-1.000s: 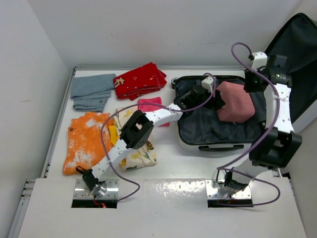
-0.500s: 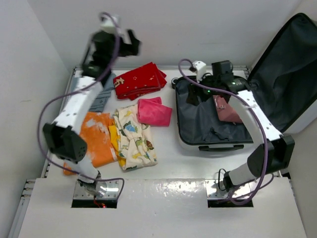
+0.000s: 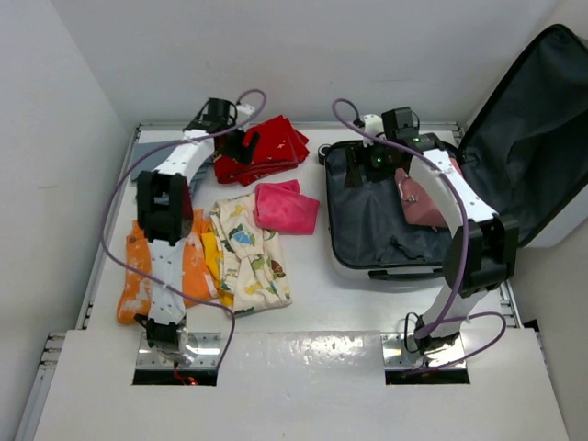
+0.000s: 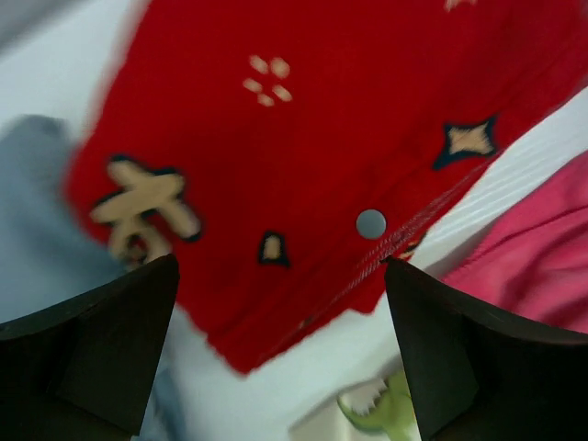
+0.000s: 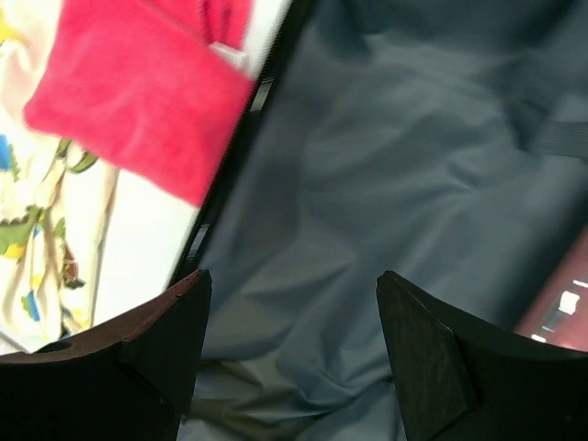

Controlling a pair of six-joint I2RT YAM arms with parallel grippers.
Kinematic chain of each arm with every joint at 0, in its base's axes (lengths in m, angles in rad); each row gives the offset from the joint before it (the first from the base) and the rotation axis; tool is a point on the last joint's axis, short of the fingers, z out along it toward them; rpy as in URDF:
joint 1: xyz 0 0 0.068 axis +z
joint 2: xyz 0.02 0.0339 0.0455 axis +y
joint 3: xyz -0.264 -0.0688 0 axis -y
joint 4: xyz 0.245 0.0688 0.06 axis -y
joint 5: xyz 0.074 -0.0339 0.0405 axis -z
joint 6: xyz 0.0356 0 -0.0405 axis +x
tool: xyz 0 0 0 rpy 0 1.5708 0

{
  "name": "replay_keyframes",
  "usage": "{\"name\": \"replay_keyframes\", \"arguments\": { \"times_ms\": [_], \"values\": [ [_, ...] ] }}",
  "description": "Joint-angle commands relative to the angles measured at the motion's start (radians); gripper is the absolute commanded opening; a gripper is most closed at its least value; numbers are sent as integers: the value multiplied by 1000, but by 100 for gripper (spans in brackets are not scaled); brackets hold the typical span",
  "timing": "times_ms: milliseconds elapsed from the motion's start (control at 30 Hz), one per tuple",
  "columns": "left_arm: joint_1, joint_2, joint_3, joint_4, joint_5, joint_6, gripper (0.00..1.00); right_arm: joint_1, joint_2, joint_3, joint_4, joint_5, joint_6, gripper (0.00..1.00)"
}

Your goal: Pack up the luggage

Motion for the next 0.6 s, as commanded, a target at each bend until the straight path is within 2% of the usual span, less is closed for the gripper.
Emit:
{"name": "replay_keyframes", "arguments": {
  "times_ms": [0, 33, 133, 300, 567],
  "values": [
    [-27, 67, 158, -43, 64, 141, 98, -46, -45, 62, -40, 30, 1, 73],
    [-27, 92, 216, -52, 88, 156, 98, -55, -48, 62, -51, 36, -1, 73],
    [-48, 158, 258, -61, 101, 205, 98, -83, -79, 30, -52, 57, -15, 73],
    [-93, 213, 258, -61, 101, 256, 98, -115, -116, -6, -63, 82, -35, 73],
    [-132, 280, 268, -34, 23, 279, 99, -153, -105, 5, -91, 96, -79, 73]
  ]
}}
